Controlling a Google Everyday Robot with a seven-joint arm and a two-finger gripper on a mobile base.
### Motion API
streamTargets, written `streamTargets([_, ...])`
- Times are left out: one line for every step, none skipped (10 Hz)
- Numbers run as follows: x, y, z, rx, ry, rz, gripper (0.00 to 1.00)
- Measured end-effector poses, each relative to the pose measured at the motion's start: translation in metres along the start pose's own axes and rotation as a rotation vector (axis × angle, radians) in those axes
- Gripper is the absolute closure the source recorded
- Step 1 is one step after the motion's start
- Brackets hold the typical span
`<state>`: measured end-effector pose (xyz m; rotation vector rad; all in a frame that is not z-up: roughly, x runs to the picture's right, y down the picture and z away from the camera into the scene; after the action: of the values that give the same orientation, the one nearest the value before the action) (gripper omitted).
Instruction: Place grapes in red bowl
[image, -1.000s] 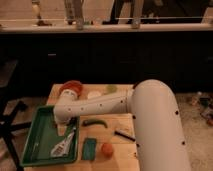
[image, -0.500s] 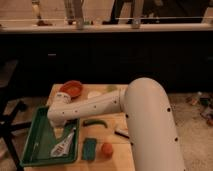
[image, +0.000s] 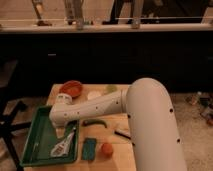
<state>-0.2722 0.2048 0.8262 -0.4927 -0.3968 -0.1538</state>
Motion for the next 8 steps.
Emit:
streamTargets([0.0010, 0.0000, 0.0004, -0.002, 0.001, 0.003, 0.20])
streamTargets([0.0024, -0.0002, 0.0009, -0.003, 0.003, 0.004, 0.21])
streamTargets([0.0030, 0.0001, 0.0018, -0.005, 0.005, -0.007, 0.27])
streamTargets([0.0025, 0.0000, 0.0018, -0.005, 0.004, -0.011, 0.39])
streamTargets([0.0024, -0.0001, 0.0017, -0.006, 0.004, -0.012, 0.47])
streamTargets([0.0021, -0.0001, 0.0018, -0.006, 0.001, -0.014, 0.59])
streamTargets([0.0015, -0.0001, 0.0016, -0.006, -0.003, -0.014, 0.70])
streamTargets([0.0015, 0.0002, 0.0016, -0.007, -0.006, -0.014, 0.77])
